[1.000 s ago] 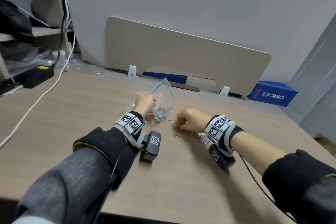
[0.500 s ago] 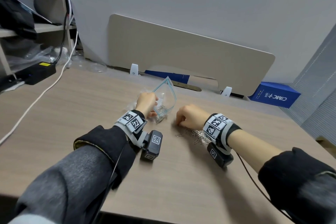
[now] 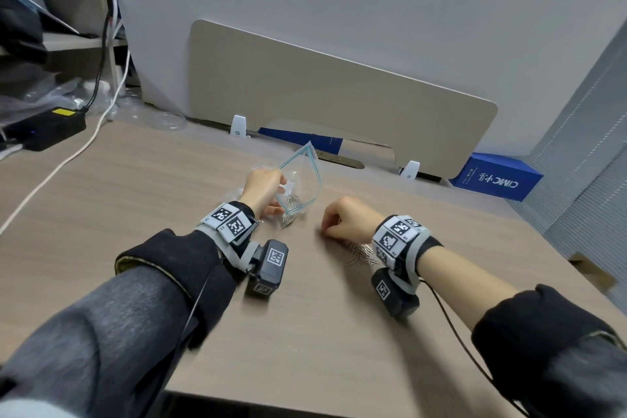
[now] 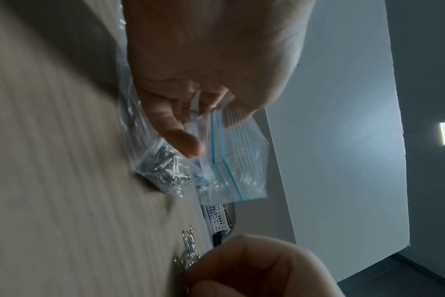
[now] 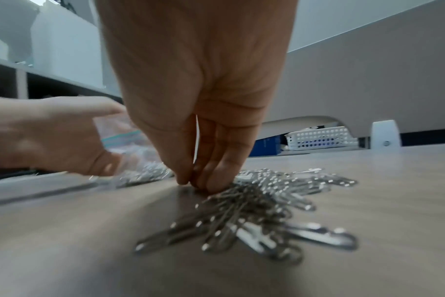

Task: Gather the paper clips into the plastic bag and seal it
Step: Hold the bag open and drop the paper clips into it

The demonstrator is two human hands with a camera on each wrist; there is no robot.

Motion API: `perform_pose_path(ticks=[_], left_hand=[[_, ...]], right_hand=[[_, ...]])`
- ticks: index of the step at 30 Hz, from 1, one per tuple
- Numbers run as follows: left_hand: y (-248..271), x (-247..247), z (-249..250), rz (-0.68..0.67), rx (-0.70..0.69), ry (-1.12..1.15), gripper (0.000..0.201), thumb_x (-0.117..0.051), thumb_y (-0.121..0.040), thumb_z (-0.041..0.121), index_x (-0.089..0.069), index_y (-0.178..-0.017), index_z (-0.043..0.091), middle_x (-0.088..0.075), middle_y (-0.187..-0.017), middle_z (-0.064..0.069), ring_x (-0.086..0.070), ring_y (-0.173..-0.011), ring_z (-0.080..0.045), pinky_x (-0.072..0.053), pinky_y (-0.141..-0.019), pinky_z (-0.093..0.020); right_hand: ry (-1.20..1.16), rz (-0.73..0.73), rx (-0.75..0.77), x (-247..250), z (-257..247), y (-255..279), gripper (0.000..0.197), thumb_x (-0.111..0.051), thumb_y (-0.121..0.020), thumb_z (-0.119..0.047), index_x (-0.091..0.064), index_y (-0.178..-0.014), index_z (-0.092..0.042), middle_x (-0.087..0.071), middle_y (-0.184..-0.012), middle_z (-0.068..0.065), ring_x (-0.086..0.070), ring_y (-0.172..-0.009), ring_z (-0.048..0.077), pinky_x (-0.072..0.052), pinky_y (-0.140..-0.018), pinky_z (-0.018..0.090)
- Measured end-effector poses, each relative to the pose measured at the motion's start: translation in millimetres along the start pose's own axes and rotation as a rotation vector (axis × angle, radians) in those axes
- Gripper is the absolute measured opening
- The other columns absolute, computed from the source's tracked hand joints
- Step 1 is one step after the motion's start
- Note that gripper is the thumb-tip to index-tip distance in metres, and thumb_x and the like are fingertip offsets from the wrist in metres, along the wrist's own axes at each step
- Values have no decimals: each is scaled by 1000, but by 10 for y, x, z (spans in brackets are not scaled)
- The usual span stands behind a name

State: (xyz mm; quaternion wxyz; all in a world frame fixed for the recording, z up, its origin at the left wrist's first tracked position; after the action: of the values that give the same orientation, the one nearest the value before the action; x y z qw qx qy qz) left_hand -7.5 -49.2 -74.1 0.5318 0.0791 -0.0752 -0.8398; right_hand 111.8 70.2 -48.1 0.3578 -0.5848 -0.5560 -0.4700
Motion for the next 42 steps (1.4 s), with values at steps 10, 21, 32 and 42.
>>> perform_pose_path(ticks=[10,21,32,42], left_hand=[[66,-127,30,-122,-51,-78,23,-51,-91,21,-58,-105,5,-60,-99,-11,-52,-51,-19,-50,-40,-22],[76,-132,37,-126,-53,-94,12,-51,-91,19,-57,-93,9,-61,-100,-12,-56,-55,-21,-52,-46,-25],[76,-129,30,-126,-67,-110,23,-52,-91,22,-59,-103,5,-62,-101,-12,-52,-52,-20,-52,-44,-24],[53,-134,21,-132,-77,-132,29,-52,-90,25,-61,-107,4,-63,-106,-13,-54,-53,-21,-52,-46,-25]], right_hand=[[-210,-468,-168,-95,359,524,10,-66,-85,-4,-71,-83,-12,-70,-70,1,-66,-60,11,-56,-60,25],[-295,-106,-230,104,486,185,8,-63,-87,-6,-70,-89,-4,-66,-79,10,-62,-68,17,-59,-64,27],[-294,52,-367,162,495,129,10,-56,-91,-6,-65,-86,-6,-61,-66,6,-58,-55,17,-53,-52,26],[-391,124,-820,101,946,489,24,-60,-88,-24,-49,-88,-2,-54,-75,17,-58,-52,29,-55,-60,39]])
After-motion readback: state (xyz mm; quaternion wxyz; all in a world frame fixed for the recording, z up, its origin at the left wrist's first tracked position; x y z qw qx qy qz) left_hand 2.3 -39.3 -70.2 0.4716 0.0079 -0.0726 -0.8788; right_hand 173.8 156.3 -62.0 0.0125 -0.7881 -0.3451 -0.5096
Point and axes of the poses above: each hand's wrist, its own y-axis away from the middle knuckle, its own x-axis out of the back of the hand, z = x × y, the point moved 7 cm from there along -y, towards the middle knuckle
